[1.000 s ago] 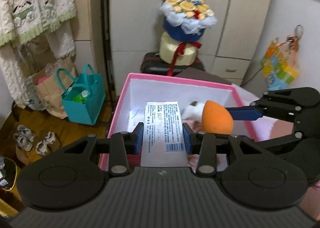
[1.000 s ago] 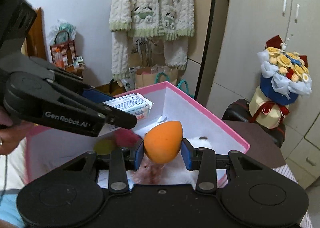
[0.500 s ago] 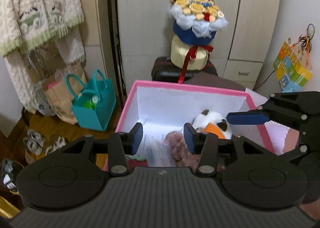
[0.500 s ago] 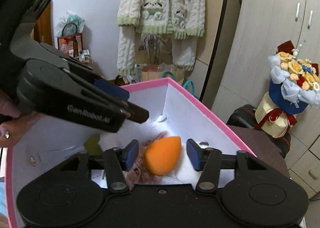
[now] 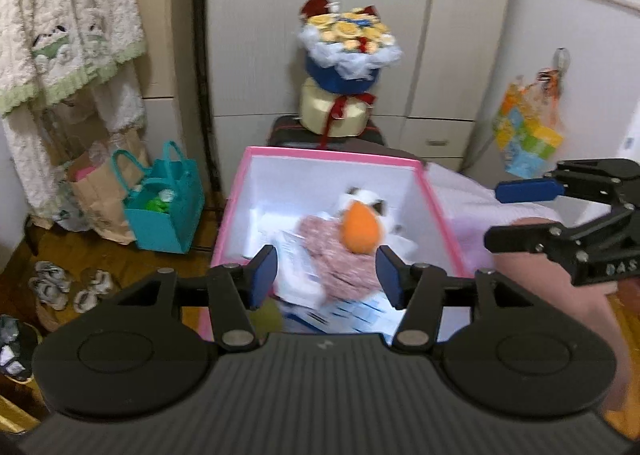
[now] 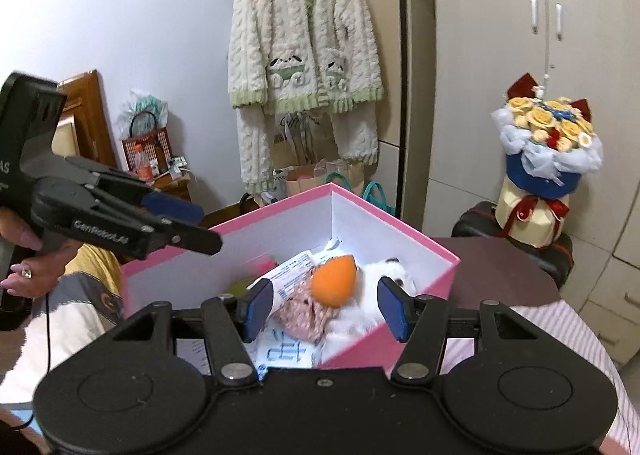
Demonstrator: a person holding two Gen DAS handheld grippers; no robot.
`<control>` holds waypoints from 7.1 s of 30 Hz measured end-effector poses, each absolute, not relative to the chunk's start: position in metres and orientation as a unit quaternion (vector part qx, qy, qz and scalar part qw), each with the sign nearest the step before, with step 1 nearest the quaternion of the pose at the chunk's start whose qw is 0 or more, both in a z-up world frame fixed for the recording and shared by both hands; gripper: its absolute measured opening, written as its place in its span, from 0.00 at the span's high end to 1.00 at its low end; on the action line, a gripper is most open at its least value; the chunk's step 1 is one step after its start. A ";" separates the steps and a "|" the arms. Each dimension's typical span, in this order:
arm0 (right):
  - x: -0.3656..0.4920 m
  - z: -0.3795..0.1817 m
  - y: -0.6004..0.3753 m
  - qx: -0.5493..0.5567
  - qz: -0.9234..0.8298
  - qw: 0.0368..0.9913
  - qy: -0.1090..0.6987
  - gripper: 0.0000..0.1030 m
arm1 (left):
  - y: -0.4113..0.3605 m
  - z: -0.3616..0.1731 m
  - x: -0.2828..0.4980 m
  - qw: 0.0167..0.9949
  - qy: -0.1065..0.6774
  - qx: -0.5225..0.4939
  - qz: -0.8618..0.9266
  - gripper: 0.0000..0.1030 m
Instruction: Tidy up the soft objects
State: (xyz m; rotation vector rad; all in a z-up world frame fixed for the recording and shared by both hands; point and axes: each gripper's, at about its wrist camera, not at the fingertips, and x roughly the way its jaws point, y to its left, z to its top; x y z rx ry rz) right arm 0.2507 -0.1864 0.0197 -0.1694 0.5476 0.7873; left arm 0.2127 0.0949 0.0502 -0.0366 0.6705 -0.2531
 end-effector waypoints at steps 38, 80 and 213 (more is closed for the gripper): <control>0.148 -0.009 -0.309 -0.163 0.297 0.902 0.266 0.20 | -0.073 0.047 0.162 0.897 0.342 0.036 -0.279 0.37; 0.306 -0.115 -0.276 -0.147 0.343 0.884 0.282 0.15 | -0.118 -0.069 0.336 0.903 0.413 -0.090 -0.077 0.48; 0.253 -0.045 -0.065 -0.231 0.277 0.889 0.282 0.42 | 0.091 -0.008 0.262 0.906 0.367 -0.134 -0.160 0.60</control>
